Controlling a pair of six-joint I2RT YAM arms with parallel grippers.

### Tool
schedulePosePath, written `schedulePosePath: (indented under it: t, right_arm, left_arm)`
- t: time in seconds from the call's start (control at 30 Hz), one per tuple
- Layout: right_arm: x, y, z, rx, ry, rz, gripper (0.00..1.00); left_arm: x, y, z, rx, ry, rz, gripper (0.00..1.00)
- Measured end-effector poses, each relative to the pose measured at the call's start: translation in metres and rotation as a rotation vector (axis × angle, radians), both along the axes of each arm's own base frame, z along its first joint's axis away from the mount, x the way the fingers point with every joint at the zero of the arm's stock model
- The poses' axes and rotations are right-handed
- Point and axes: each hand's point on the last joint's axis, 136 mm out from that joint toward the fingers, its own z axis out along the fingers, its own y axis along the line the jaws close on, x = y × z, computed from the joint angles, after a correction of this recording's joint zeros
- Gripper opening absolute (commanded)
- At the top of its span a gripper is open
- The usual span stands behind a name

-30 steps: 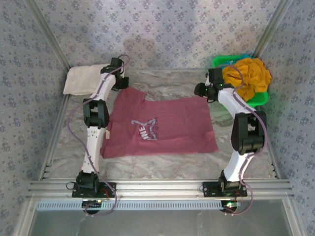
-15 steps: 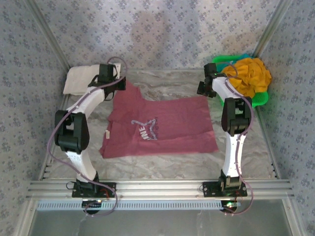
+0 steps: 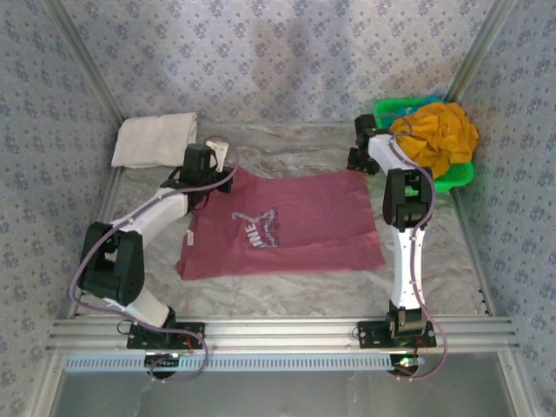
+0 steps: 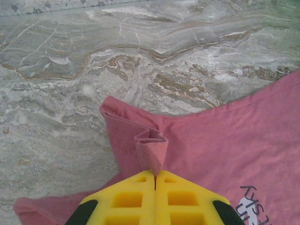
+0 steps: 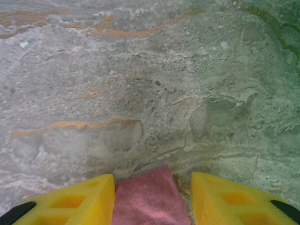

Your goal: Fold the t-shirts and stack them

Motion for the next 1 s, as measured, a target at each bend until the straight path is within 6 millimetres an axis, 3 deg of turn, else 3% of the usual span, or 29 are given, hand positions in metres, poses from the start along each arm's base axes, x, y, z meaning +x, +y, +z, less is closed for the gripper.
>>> schedulePosePath:
  t: [0.23,0.3,0.43,0.47,0.53,0.63,0.8,1.0]
  right_arm:
    - [0.002,0.007,0.004,-0.016,0.000,0.020,0.31]
    - [0.002,0.010,0.003,-0.018,0.003,0.030,0.23]
    - [0.001,0.012,0.001,-0.019,0.007,0.032,0.16]
    - [0.001,0.012,0.001,-0.019,0.008,0.034,0.18]
    - [0.001,0.011,0.001,-0.024,0.011,0.035,0.36]
    - [-0.001,0.010,0.001,-0.028,0.019,0.036,0.39]
    - [0.000,0.010,-0.002,-0.023,0.025,0.030,0.15]
    - [0.001,0.011,-0.001,-0.016,0.021,0.022,0.02]
  left_arm:
    - [-0.021,0.010,-0.019,0.027,0.024,0.019,0.00]
    - [-0.023,0.013,-0.024,0.038,0.034,0.028,0.00]
    - [-0.021,0.014,-0.023,0.043,0.025,0.038,0.00]
    - [-0.021,0.014,-0.023,0.043,0.024,0.038,0.00]
    - [-0.021,0.015,-0.023,0.044,0.023,0.040,0.00]
    - [-0.020,0.015,-0.023,0.038,0.024,0.045,0.00]
    - [-0.020,0.015,-0.023,0.030,0.027,0.051,0.00]
    - [-0.020,0.015,-0.023,0.025,0.030,0.057,0.00]
